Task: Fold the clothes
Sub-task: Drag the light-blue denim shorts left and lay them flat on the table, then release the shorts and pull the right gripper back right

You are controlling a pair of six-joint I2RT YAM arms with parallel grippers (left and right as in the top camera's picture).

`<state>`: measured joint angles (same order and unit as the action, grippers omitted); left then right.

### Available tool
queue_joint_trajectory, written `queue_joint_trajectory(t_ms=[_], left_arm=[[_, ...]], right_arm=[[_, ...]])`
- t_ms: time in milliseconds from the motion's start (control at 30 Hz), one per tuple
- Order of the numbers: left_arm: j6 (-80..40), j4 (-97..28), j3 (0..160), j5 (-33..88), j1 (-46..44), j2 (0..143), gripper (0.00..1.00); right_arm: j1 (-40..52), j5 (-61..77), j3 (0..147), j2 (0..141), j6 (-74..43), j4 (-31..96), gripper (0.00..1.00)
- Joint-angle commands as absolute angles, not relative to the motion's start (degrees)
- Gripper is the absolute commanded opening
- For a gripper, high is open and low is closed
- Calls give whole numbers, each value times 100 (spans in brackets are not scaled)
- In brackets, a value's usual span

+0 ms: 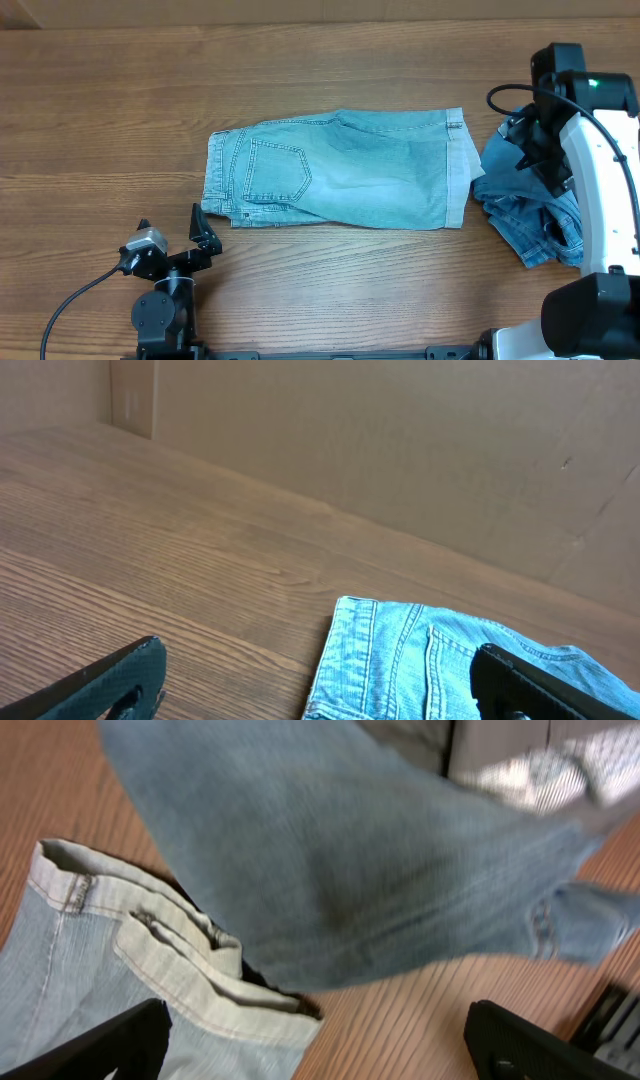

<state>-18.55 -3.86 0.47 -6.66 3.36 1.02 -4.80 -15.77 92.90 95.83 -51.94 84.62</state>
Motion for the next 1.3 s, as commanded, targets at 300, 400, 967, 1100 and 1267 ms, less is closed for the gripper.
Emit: queue_joint_trajectory(t_ms=[300, 400, 967, 1100, 1267], left_arm=[[-1931, -375, 30, -652, 287, 102, 100], [-1931, -375, 30, -652, 287, 102, 100], [-1931, -375, 27, -652, 287, 102, 100], [-1931, -375, 27, -652, 287, 102, 100], [-1931, -375, 30, -652, 287, 102, 100]], right_arm=[[-235, -1492, 7555, 9139, -7417, 7690, 100], [-342, -1529, 7192, 9142, -7299, 6772, 100], [-985, -3221, 7666, 9035, -6517, 5933, 4], [-2093, -3229, 9179, 8683, -5714, 6272, 4], [-3601, -3190, 9714, 8584, -5092, 6294, 4]])
